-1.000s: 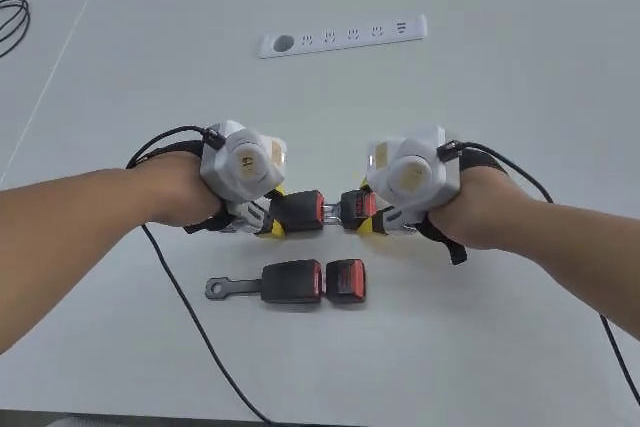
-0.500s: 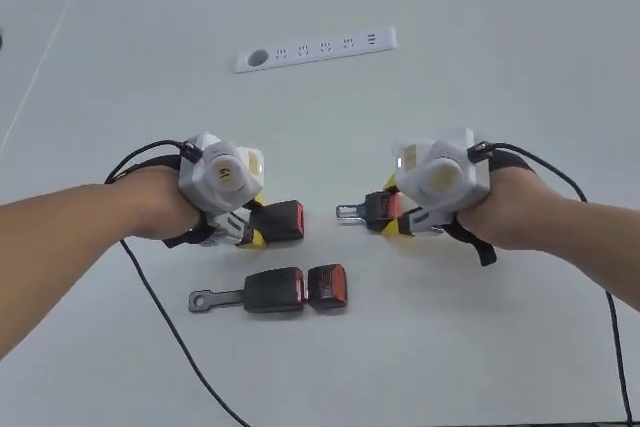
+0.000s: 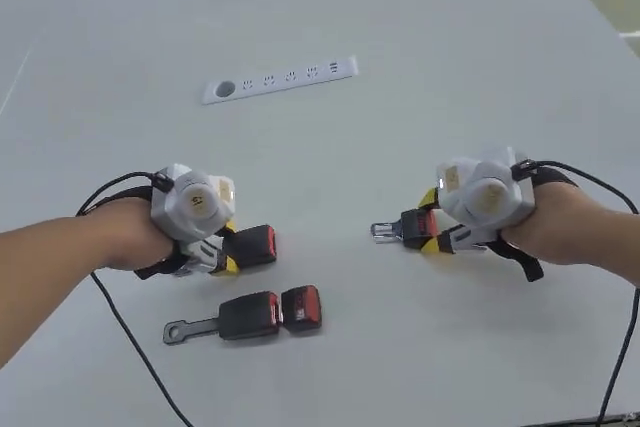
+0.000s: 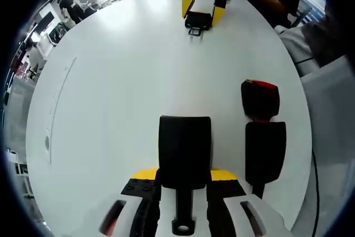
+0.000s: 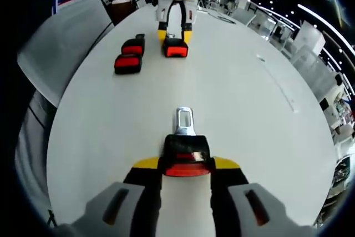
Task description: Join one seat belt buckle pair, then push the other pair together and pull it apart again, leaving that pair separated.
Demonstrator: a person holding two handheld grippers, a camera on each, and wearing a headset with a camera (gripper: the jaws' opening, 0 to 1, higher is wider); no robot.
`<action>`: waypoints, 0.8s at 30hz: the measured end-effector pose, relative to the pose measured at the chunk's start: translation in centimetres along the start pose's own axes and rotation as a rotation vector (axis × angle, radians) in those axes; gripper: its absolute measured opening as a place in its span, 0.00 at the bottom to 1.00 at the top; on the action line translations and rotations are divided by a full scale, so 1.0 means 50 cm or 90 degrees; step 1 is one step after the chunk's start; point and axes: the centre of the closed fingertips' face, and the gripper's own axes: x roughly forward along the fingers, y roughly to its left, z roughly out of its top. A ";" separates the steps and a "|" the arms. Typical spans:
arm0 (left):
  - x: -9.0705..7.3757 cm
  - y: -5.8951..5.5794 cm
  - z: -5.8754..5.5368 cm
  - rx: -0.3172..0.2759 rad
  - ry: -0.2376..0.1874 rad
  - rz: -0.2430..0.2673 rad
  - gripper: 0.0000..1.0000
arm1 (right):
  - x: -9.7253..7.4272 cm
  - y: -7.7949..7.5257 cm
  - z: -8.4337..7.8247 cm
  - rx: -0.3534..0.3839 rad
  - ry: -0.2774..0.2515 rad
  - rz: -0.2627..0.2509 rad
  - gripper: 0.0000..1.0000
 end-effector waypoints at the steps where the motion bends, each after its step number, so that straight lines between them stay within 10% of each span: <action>1: 0.000 0.000 0.000 0.000 0.002 0.001 0.32 | -0.001 0.000 -0.004 0.001 0.001 0.000 0.33; 17: -0.014 -0.010 -0.009 -0.001 0.016 0.041 0.37 | -0.030 -0.022 -0.020 0.054 0.007 -0.062 0.47; 24: -0.088 0.003 -0.005 -0.053 -0.041 0.130 0.40 | -0.092 -0.008 -0.005 0.128 -0.046 -0.102 0.52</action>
